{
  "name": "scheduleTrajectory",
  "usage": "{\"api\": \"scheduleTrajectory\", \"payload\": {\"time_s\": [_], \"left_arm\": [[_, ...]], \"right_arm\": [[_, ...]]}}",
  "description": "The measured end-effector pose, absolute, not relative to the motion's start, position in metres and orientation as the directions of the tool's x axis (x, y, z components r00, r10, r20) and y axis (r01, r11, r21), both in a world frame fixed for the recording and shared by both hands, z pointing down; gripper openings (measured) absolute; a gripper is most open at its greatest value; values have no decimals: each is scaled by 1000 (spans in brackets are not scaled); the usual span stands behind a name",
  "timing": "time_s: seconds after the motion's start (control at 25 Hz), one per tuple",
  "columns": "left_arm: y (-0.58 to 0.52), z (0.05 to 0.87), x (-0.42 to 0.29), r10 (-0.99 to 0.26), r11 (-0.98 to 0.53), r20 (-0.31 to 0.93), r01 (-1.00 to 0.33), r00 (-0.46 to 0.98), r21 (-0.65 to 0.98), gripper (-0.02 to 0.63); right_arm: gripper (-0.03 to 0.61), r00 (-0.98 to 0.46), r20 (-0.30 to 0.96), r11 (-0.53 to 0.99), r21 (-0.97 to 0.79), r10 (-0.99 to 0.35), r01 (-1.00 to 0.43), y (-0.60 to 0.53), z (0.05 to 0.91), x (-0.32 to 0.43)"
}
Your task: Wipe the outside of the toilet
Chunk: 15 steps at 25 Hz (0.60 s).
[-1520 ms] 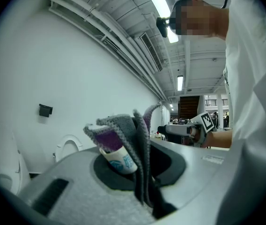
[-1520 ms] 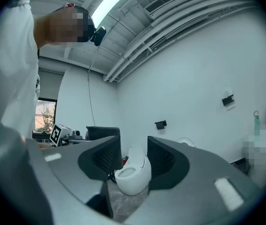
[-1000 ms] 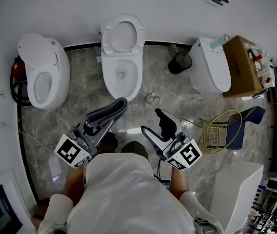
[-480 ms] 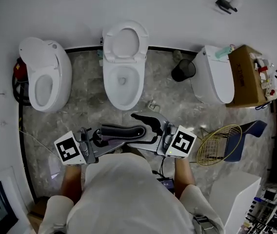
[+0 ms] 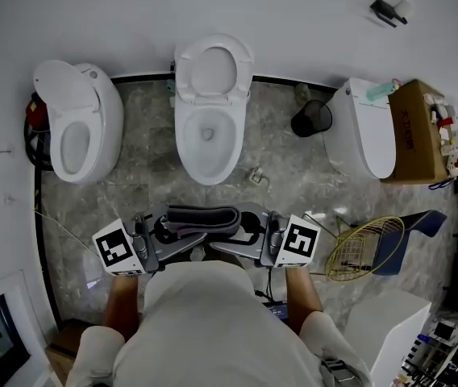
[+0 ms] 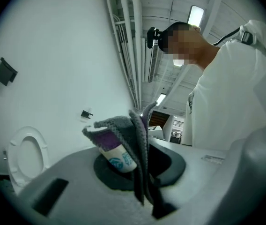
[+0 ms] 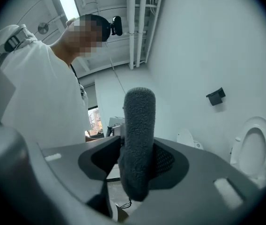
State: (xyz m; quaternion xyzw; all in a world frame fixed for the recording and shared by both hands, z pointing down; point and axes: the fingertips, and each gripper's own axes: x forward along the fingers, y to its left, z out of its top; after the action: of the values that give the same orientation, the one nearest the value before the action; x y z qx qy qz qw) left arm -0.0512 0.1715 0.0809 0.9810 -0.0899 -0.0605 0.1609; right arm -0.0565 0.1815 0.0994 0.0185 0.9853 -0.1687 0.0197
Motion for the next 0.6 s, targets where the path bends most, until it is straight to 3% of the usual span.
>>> {"api": "scheduleTrajectory", "payload": {"time_s": [0.04,0.16,0.36,0.48,0.6], "left_arm": [[164,88,-56,-233,-923,-78,-195,969,333,44],[133,121,-80,-389,-860,-20,-356,921,366,43],[56,218,-136,-679,-657,195,-704,708,268,40],[1,302,-164,-728,-590,346,-798,592,123,38],[-61,396,-184,-720,-589,482,-807,498,-45,38]], "right_arm": [[198,-999,-33,936,-350,11,22,176,105,-54],[275,-996,9,913,-400,-89,-85,158,125,-39],[237,-976,-19,837,-518,-215,-175,128,158,-18],[226,-967,-6,775,-600,-254,-199,116,194,-17],[217,-957,26,690,-687,-289,-227,108,246,-16]]}}
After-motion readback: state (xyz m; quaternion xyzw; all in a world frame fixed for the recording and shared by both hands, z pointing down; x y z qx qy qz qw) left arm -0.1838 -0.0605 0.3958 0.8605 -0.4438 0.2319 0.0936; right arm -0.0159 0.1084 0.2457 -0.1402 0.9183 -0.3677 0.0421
